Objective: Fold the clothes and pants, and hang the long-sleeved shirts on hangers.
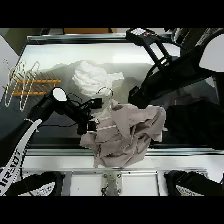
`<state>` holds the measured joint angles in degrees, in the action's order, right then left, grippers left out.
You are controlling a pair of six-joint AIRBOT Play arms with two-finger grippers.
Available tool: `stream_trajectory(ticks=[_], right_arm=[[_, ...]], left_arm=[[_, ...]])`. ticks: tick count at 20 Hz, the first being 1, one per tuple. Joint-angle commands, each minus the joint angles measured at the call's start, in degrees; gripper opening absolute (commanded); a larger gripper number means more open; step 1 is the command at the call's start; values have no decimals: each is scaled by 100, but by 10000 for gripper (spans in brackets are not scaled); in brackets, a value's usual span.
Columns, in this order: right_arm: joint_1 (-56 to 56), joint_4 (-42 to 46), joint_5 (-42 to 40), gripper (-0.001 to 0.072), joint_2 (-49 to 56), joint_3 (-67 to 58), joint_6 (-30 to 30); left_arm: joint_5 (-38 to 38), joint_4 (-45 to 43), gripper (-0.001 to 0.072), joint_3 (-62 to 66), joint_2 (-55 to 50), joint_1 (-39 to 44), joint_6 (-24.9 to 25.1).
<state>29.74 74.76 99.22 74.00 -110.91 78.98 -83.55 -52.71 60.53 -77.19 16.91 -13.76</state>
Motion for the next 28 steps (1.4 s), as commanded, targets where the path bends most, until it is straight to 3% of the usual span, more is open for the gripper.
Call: stream_trajectory(ticks=[1,4,8,11,13,17,28], right_arm=[[-782,-688,-39,491,-177,238,-1440],[-2365,-2177,-245,491,-562,1158,-2459],[-4478,-4459,-271,491,-988,3143,-4631],[-5298,-5182,-280,491,-981,4319,-6144],[-5455,-5202,-278,491,-911,4876,-6765],[-5440,-5215,-273,491,-581,5480,-7322],[-4406,-5300,-83,491,105,5506,-7475]], left_arm=[[-2,-4,12,7,-2,-4,0],[2,-4,12,7,-2,-4,0],[2,-2,12,7,-2,-4,0],[0,-2,13,7,-2,-4,0],[-2,-2,13,7,-2,-4,0],[-101,-4,12,7,-2,-4,0],[-149,-9,12,7,-2,-4,0]])
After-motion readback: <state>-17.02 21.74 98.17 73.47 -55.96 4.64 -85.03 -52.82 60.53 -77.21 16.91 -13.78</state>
